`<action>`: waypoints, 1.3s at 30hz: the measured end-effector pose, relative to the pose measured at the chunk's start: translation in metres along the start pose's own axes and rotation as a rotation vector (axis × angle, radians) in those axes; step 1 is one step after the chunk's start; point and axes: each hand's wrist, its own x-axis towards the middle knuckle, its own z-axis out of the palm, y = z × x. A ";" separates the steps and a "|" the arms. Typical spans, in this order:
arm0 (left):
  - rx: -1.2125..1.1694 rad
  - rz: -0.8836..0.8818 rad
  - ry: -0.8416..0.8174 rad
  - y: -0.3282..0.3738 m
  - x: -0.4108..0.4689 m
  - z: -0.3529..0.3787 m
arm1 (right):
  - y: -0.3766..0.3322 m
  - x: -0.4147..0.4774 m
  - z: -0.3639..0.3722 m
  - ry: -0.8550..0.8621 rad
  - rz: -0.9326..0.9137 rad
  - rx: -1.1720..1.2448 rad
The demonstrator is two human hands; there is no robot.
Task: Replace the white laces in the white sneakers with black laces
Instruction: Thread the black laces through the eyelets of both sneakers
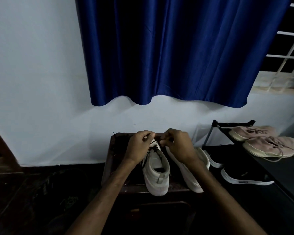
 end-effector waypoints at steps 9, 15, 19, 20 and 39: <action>-0.044 -0.088 -0.160 -0.001 0.000 0.000 | 0.000 -0.001 0.007 -0.008 -0.107 -0.172; 0.015 -0.086 -0.133 -0.002 -0.005 -0.003 | 0.012 -0.023 0.015 -0.089 0.001 -0.146; 0.205 -0.054 -0.110 0.007 -0.009 0.005 | 0.017 -0.028 0.020 0.011 0.054 -0.052; 0.266 -0.046 -0.107 0.010 -0.009 0.008 | 0.020 -0.029 0.020 0.015 0.087 0.001; 0.656 0.125 -0.076 0.017 -0.013 0.025 | 0.031 -0.026 0.023 -0.048 0.240 0.207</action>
